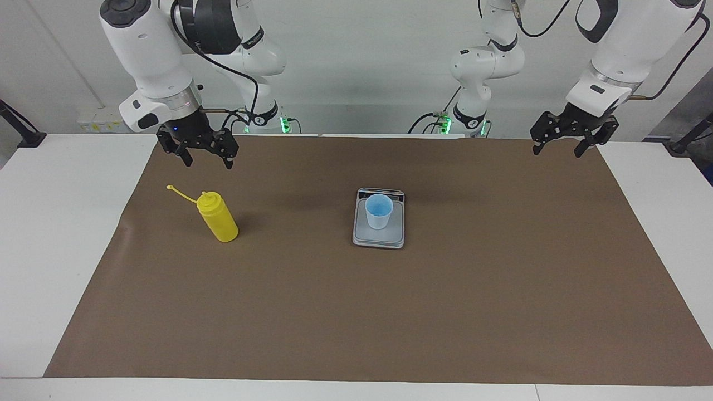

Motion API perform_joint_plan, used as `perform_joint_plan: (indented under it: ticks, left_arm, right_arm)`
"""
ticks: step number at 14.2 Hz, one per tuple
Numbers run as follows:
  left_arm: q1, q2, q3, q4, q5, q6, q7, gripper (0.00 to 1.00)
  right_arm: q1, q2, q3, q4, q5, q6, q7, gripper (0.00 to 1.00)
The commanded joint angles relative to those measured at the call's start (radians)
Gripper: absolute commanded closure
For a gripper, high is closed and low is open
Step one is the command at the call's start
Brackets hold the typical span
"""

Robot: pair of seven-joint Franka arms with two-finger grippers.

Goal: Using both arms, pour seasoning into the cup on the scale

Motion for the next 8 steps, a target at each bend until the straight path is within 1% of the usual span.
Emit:
perform_joint_plan:
  ticks: [1, 3, 8]
  left_arm:
    - [0.012, -0.004, -0.007, -0.01, 0.0, 0.005, 0.01, 0.0]
    - [0.012, -0.005, -0.006, -0.01, 0.0, 0.005, 0.01, 0.0]
    - [0.01, -0.007, -0.006, -0.011, 0.0, 0.005, 0.01, 0.0]
  right_arm:
    - [-0.009, -0.023, 0.005, -0.024, 0.005, 0.0, -0.001, 0.0]
    - [-0.012, -0.023, 0.005, -0.023, 0.003, -0.002, -0.039, 0.0]
    - [-0.009, -0.025, 0.005, -0.027, 0.003, -0.002, -0.038, 0.0]
